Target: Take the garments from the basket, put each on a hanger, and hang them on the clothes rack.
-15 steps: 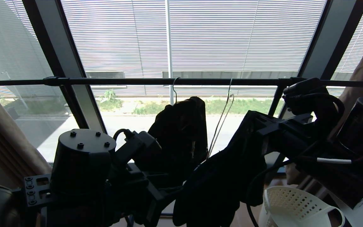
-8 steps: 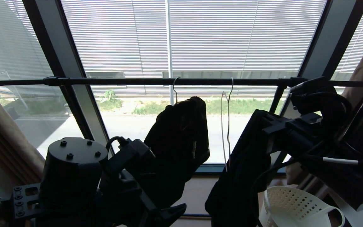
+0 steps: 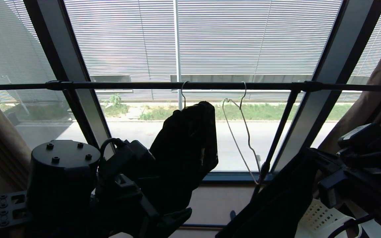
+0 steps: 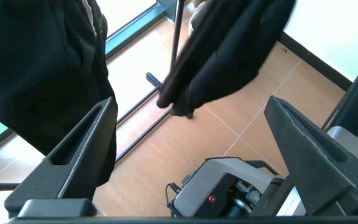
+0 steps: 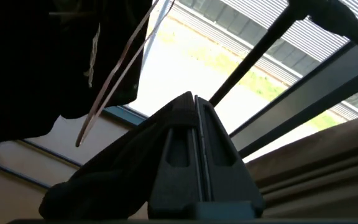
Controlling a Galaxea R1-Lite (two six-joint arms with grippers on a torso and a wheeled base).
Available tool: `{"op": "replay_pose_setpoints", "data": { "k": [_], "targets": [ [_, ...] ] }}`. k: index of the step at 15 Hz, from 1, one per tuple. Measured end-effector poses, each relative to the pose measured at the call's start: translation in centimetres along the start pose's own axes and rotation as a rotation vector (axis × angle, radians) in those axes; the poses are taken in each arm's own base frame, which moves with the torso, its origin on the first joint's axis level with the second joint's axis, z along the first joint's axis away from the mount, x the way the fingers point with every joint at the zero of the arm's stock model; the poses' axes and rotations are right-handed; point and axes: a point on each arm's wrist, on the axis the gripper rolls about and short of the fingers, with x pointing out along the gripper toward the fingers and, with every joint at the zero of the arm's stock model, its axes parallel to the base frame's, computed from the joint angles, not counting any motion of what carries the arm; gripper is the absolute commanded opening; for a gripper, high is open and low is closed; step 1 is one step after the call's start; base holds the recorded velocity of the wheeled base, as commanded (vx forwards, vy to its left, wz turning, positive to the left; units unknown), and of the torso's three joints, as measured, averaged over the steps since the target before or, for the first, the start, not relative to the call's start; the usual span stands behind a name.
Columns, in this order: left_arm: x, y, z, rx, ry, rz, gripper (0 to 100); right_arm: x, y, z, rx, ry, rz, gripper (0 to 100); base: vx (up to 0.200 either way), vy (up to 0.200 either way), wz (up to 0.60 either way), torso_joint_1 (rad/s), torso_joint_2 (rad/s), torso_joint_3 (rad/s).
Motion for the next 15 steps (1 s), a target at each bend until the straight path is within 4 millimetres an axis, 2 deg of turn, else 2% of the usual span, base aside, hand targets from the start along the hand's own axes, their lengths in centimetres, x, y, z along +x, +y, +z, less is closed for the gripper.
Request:
{"op": "replay_pose_setpoints", "data": {
  "k": [4, 12, 15],
  "targets": [
    [0.04, -0.02, 0.11, 0.007, -0.003, -0.001, 100, 0.07, -0.26, -0.12, 0.004, 0.0, 0.0, 0, 0.0, 0.0, 0.0, 0.0, 0.0, 0.0],
    [0.04, -0.03, -0.17, 0.008, 0.006, -0.002, 100, 0.17, -0.37, -0.11, 0.007, 0.001, -0.007, 0, 0.0, -0.2, 0.0, 0.003, 0.0, 0.001],
    [0.1, 0.02, -0.14, 0.005, 0.007, 0.0, 100, 0.22, -0.33, -0.16, 0.005, 0.005, -0.007, 0, 0.2, -0.2, 0.0, -0.002, 0.0, 0.002]
  ]
}}
